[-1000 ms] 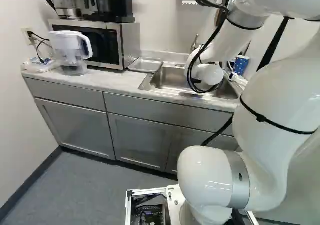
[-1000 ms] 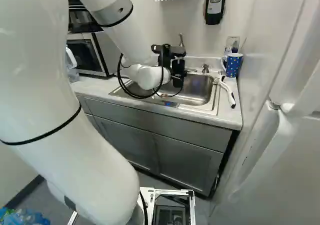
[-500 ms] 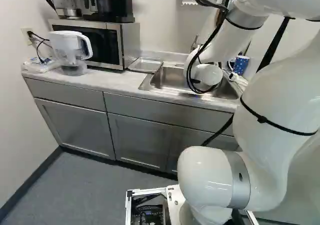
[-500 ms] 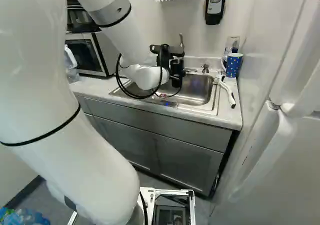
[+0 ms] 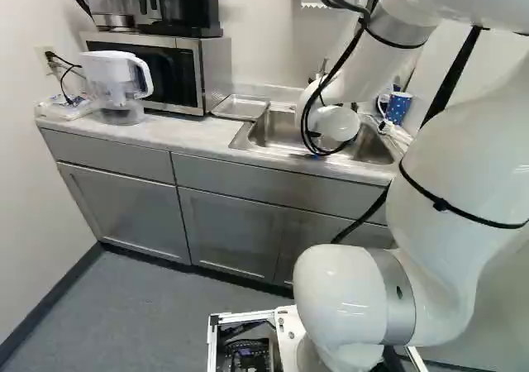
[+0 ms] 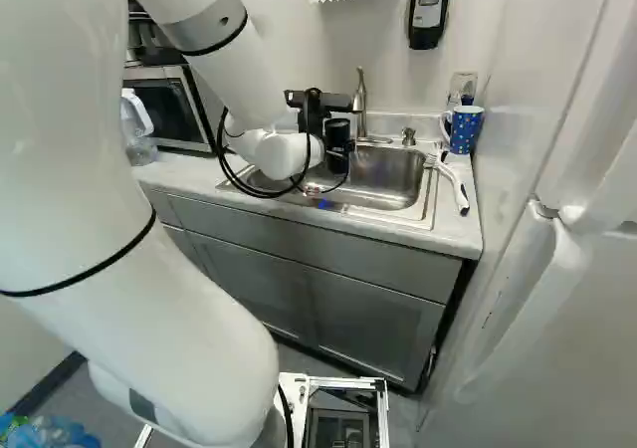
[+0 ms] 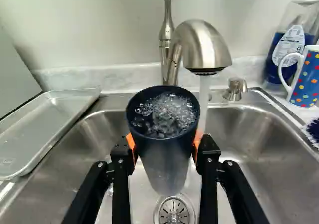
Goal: Rinse the cup and place it in the tray
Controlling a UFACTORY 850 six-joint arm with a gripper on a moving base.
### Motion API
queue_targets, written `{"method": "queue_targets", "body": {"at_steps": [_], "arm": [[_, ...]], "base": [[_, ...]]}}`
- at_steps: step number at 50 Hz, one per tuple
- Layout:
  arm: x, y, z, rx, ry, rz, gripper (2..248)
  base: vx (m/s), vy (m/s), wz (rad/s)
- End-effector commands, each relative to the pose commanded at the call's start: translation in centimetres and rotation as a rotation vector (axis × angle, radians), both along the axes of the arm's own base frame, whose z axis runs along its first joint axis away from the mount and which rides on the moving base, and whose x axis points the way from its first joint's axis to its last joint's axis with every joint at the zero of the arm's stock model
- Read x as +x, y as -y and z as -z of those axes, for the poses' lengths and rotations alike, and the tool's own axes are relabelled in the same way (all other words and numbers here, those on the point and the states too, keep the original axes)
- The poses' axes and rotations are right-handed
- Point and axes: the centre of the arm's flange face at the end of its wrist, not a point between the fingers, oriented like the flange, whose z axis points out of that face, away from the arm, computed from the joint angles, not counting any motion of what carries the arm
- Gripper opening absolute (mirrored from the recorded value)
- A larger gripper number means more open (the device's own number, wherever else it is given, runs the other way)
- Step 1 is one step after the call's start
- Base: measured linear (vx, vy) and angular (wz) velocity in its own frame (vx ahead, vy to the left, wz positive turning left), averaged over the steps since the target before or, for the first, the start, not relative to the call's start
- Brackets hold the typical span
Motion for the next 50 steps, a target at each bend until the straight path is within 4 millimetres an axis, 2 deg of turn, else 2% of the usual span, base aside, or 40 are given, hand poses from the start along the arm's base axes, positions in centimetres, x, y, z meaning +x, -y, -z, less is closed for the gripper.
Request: {"method": "queue_targets", "body": {"at_steps": [21, 50], "arm": [[0.8, -3.0, -0.1, 0.000, 0.002, -0.069, 124], [3.0, -5.7, -3.0, -0.007, 0.064, -0.132, 124]], "base": [[0.000, 0.000, 0.000], [0.000, 0.000, 0.000]]}}
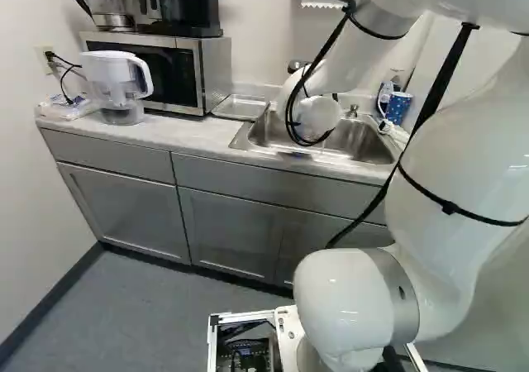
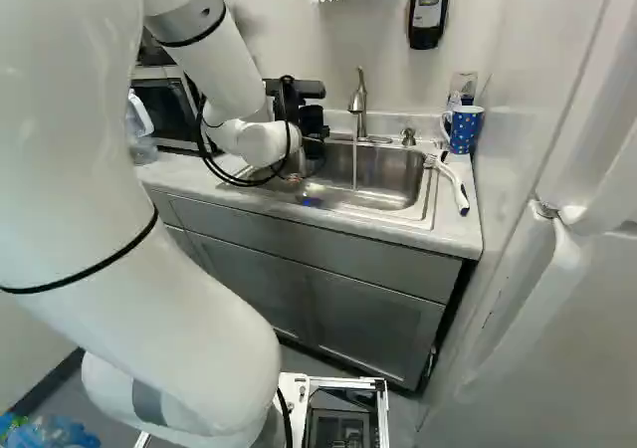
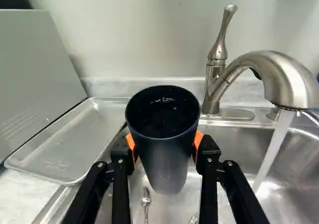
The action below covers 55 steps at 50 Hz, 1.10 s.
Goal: Rinse the cup and place it in the tray
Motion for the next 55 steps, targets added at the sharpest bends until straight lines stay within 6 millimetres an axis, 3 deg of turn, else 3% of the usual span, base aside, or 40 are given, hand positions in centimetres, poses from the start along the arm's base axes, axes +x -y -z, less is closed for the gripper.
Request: {"method": "queue_targets", "body": {"at_steps": [31, 55], "arm": [[3.0, -2.3, -2.8, 0.005, 0.007, -0.052, 124], [2.8, -2.4, -4.8, 0.010, -0.001, -0.058, 124]], "base": [[0.000, 0.000, 0.000], [0.000, 0.000, 0.000]]}}
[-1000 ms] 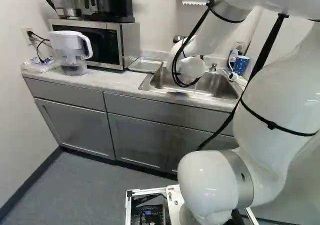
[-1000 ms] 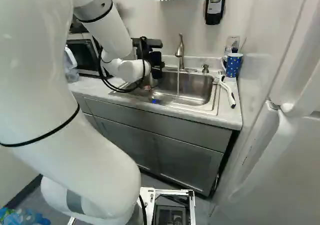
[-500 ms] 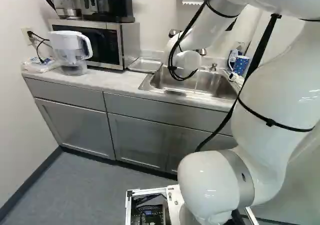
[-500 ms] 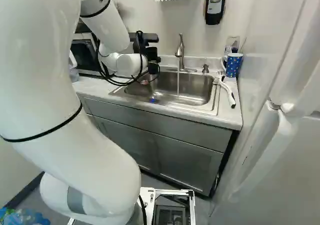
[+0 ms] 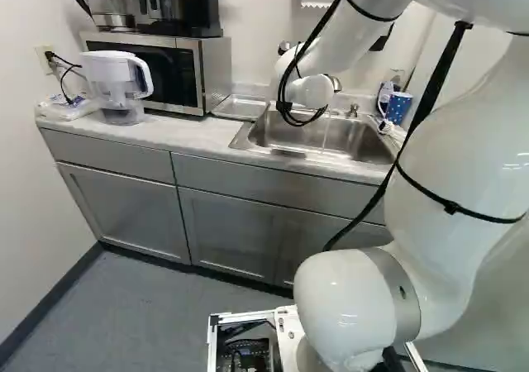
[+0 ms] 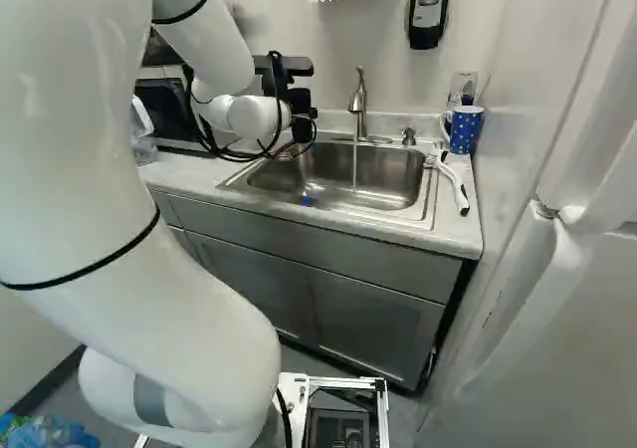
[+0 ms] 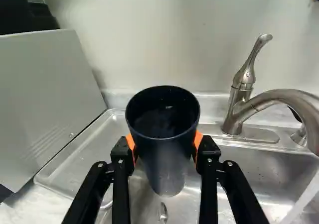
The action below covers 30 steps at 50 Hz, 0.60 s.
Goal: Rinse the cup and place it in the tray
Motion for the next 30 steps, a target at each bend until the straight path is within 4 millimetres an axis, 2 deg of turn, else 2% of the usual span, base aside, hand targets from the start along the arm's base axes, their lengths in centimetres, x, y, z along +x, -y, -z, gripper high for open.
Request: {"method": "queue_targets", "body": {"at_steps": [30], "arm": [[-0.2, 0.0, -3.0, 0.000, 0.061, 0.000, 124]], "base": [[0.000, 0.000, 0.000]]}}
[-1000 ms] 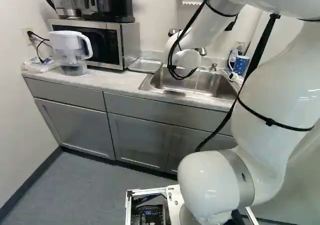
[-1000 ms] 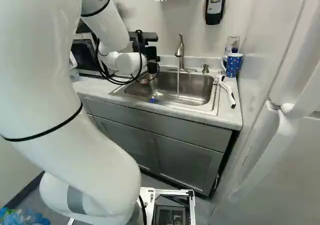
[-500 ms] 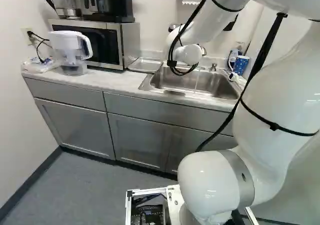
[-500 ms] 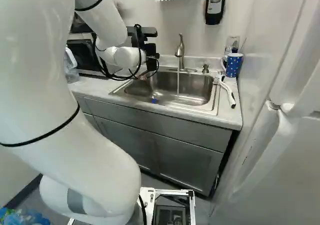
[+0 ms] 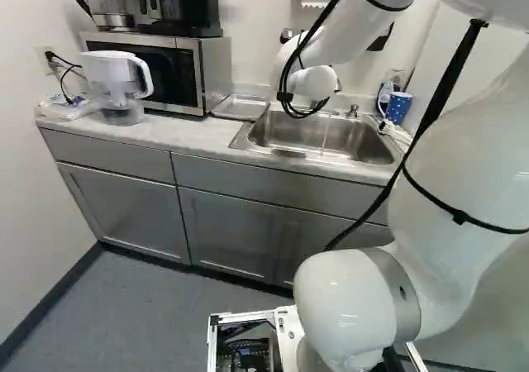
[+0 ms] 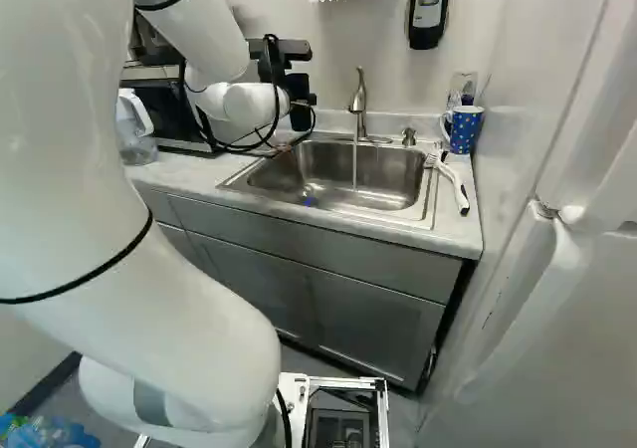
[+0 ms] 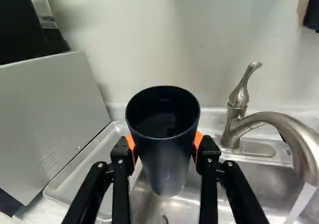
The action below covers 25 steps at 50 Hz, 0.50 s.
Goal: Rinse the cup and place it in the tray
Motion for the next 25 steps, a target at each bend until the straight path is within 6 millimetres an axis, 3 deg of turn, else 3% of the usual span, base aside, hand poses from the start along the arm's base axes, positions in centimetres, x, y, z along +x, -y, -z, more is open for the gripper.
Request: {"method": "queue_targets", "body": {"at_steps": [25], "arm": [[0.00, 0.00, 0.00, 0.126, 0.007, 0.017, 124]], "base": [[0.000, 0.000, 0.000]]}}
